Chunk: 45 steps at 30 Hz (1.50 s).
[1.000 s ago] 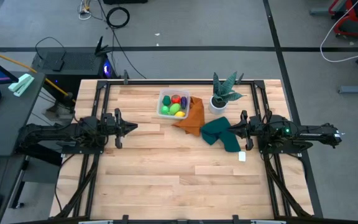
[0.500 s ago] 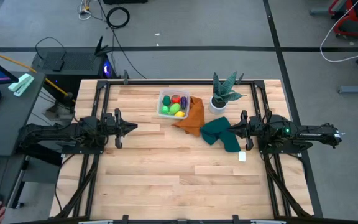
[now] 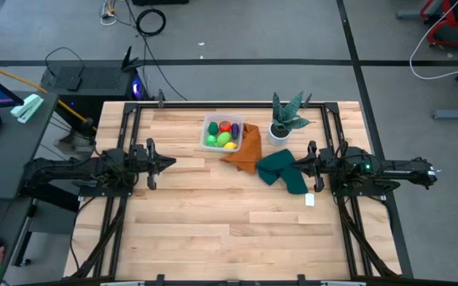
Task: Pick and placing Produce into tupperware
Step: Return to Home Position
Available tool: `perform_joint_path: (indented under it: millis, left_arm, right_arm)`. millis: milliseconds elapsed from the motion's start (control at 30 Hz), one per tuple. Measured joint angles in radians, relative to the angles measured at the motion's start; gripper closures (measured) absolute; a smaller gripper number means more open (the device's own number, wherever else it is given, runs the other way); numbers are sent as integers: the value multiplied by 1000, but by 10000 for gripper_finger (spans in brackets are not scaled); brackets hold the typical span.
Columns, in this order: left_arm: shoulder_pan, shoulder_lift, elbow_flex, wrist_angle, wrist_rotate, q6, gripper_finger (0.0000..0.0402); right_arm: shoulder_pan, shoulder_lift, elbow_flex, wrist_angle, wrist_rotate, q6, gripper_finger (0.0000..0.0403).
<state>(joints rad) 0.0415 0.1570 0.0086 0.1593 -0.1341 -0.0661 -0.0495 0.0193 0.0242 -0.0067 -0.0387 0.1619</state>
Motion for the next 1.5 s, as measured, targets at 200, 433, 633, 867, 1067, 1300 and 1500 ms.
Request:
perform_joint_path:
  millis: [200, 433, 633, 867, 1067, 1300, 1500]
  left_arm:
    - [0, 0, 0, 0, 0, 0, 378]
    - [0, 0, 0, 0, 0, 0, 366]
    - [0, 0, 0, 0, 0, 0, 363]
    - [0, 0, 0, 0, 0, 0, 374]
    - [0, 0, 0, 0, 0, 0, 377]
    - [0, 0, 0, 0, 0, 0, 364]
    - [0, 0, 0, 0, 0, 0, 362]
  right_arm:
    - [0, 0, 0, 0, 0, 0, 402]
    - [0, 0, 0, 0, 0, 0, 402]
    - [0, 0, 0, 0, 0, 0, 402]
    - [0, 0, 0, 0, 0, 0, 402]
    - [0, 0, 0, 0, 0, 0, 402]
    - [0, 0, 0, 0, 0, 0, 402]
    - [0, 0, 0, 0, 0, 0, 402]
